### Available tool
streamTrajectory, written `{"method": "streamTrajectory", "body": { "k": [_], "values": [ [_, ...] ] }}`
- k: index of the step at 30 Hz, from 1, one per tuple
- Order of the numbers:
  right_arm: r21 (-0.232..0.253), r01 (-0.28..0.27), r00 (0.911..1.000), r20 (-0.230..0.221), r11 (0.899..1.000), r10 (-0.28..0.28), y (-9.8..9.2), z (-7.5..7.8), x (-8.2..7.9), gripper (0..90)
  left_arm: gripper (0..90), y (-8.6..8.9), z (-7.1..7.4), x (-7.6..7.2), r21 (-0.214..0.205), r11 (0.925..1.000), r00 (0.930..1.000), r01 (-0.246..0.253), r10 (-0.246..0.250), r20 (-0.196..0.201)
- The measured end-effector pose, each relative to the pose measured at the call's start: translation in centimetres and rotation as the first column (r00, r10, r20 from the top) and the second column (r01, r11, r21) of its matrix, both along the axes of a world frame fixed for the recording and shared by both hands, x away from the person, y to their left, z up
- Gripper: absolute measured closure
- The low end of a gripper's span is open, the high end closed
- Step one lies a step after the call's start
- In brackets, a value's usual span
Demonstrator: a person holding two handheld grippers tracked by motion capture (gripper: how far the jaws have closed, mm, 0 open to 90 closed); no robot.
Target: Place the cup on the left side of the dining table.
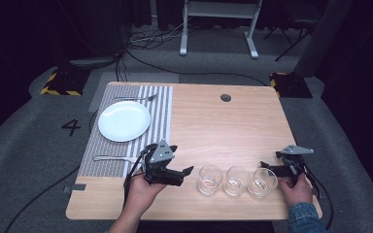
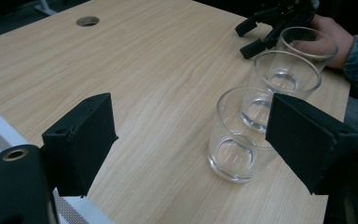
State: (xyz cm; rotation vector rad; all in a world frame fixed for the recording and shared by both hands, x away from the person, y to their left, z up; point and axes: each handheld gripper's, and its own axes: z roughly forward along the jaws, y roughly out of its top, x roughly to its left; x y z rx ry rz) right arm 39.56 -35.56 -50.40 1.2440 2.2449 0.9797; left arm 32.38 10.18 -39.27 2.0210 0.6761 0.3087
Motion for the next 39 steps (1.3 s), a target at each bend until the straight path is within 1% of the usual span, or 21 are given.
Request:
{"method": "streamTrajectory", "body": {
  "k": [8,10,11,12,15,16,18,21,22,23,25,27,28,30,31,32,33,35,37,38,39],
  "values": [
    [0.001,0.003,1.0,0.0,1.0,-0.003,0.0,0.0,0.0,14.8,15.9,-2.0,0.0,0.3,-0.002,0.9976,0.9976,0.069,-0.069,-0.008],
    [0.001,0.002,1.0,0.0,1.0,-0.002,0.0,0.0,0.0,14.8,15.4,-2.5,-0.1,0.5,-0.015,0.9955,0.9954,0.094,-0.094,-0.018],
    [0.002,0.002,1.0,0.0,1.0,-0.002,0.0,0.0,-0.1,14.8,15.2,-2.5,-0.1,0.5,-0.015,0.9955,0.9954,0.094,-0.094,-0.018],
    [0.001,0.003,1.0,0.0,1.0,-0.003,0.0,0.0,-0.1,14.8,14.9,-2.9,-0.2,0.7,-0.035,0.9918,0.9916,0.123,-0.124,-0.037],
    [0.001,0.003,1.0,0.0,1.0,-0.003,0.0,0.0,-0.1,14.7,14.0,-3.3,-0.4,0.8,-0.047,0.9891,0.9891,0.139,-0.141,-0.042],
    [0.001,0.003,1.0,0.0,1.0,-0.003,0.0,0.0,-0.1,14.8,13.7,-3.7,-0.7,0.9,-0.06,0.986,0.9864,0.156,-0.158,-0.043],
    [0.001,0.003,1.0,0.0,1.0,-0.003,0.0,0.0,-0.1,14.7,12.3,-4.2,-0.9,1.0,-0.056,0.9851,0.985,0.162,-0.165,-0.049],
    [0.001,0.004,1.0,0.0,1.0,-0.004,0.0,0.0,-0.1,14.8,10.8,-4.5,-1.1,1.0,-0.052,0.9833,0.9834,0.174,-0.177,-0.042],
    [0.001,0.004,1.0,0.0,1.0,-0.004,0.0,0.0,-0.1,14.8,10.8,-4.7,-1.3,0.9,-0.05,0.9819,0.9821,0.183,-0.185,-0.036],
    [0.001,0.004,1.0,0.0,1.0,-0.004,0.0,0.0,-0.1,14.8,9.0,-4.9,-1.7,0.9,-0.057,0.9794,0.9794,0.194,-0.197,-0.047],
    [0.001,0.004,1.0,0.0,1.0,-0.004,0.0,0.0,-0.1,14.8,6.7,-5.2,-2.1,1.0,-0.065,0.9774,0.9769,0.201,-0.205,-0.06],
    [0.001,0.004,1.0,0.0,1.0,-0.004,0.0,0.0,-0.1,14.8,5.1,-5.3,-2.4,1.1,-0.064,0.9768,0.9761,0.204,-0.208,-0.062],
    [0.0,0.004,1.0,0.0,1.0,-0.004,0.0,0.0,-0.1,14.8,4.3,-5.6,-2.8,1.2,-0.049,0.9759,0.9736,0.213,-0.216,-0.074],
    [0.001,0.004,1.0,0.0,1.0,-0.004,0.0,0.0,-0.1,14.8,3.0,-5.7,-3.2,1.2,-0.053,0.9735,0.9703,0.222,-0.226,-0.085],
    [0.001,0.004,1.0,0.0,1.0,-0.004,0.0,0.0,-0.1,14.8,2.1,-5.7,-3.2,1.2,-0.053,0.9735,0.9703,0.222,-0.226,-0.085],
    [0.001,0.004,1.0,0.0,1.0,-0.004,0.0,0.0,-0.1,14.8,0.8,-5.9,-3.5,1.2,-0.064,0.9692,0.9655,0.238,-0.243,-0.093],
    [0.001,0.004,1.0,0.0,1.0,-0.004,0.0,0.0,-0.1,14.8,0.1,-6.0,-3.7,1.2,-0.065,0.9676,0.9638,0.244,-0.249,-0.095],
    [0.001,0.004,1.0,0.001,1.0,-0.004,0.0,0.0,-0.1,14.8,0.1,-6.3,-4.1,1.3,-0.043,0.9671,0.9614,0.251,-0.254,-0.106],
    [0.001,0.004,1.0,0.0,1.0,-0.004,0.0,0.0,-0.1,14.8,0.0,-6.5,-4.3,1.3,-0.037,0.9674,0.9613,0.25,-0.253,-0.109],
    [0.0,0.004,1.0,0.0,1.0,-0.004,0.0,0.0,-0.1,14.7,0.0,-6.6,-4.8,1.4,-0.061,0.9671,0.9601,0.247,-0.253,-0.119],
    [0.001,0.005,1.0,0.0,1.0,-0.005,0.0,0.0,-0.1,14.7,0.0,-6.7,-5.1,1.5,-0.068,0.9666,0.9588,0.247,-0.254,-0.127]
  ]
}}
